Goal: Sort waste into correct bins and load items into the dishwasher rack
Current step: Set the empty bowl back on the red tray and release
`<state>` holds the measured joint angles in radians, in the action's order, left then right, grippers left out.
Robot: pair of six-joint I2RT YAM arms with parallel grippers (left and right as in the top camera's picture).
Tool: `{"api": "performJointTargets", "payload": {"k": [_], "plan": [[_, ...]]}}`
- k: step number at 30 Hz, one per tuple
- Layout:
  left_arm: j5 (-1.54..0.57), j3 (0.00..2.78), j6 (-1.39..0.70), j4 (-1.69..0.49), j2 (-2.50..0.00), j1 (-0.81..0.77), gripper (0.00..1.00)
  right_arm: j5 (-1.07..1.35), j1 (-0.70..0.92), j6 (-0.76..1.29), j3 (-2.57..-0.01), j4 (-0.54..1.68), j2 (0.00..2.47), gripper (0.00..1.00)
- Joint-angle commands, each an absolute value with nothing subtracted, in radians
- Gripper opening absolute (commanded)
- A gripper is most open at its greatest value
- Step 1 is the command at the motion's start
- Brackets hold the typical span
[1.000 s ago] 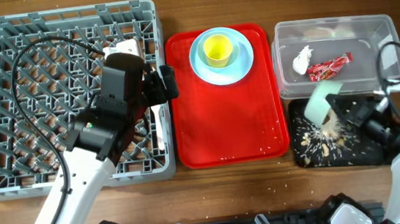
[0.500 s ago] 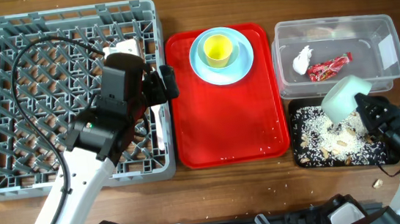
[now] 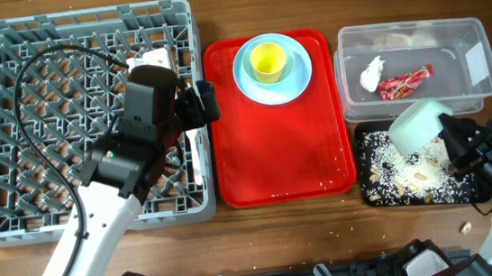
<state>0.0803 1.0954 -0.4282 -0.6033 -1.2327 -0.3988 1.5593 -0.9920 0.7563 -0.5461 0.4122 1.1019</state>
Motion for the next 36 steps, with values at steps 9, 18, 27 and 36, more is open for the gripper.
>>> {"api": "performJointTargets", "payload": {"k": [9, 18, 27, 36], "plan": [[0.079, 1.107, -0.423, -0.6, -1.226, -0.392, 1.0, 1.608, -0.989, 0.837, -0.548, 0.244, 1.075, 0.04], [0.079, 1.107, -0.423, -0.6, -1.226, -0.392, 1.0, 1.511, -0.623, 1.405, -0.55, -0.717, 0.909, 0.04], [0.079, 1.107, -0.423, -0.6, -1.226, -0.392, 1.0, 1.121, 0.075, 1.092, -0.55, -0.4, 1.116, 0.04], [0.079, 1.107, -0.423, -0.6, -1.226, -0.392, 1.0, 0.004, 0.632, 0.858, -0.55, 0.083, 1.204, 0.04]]}}
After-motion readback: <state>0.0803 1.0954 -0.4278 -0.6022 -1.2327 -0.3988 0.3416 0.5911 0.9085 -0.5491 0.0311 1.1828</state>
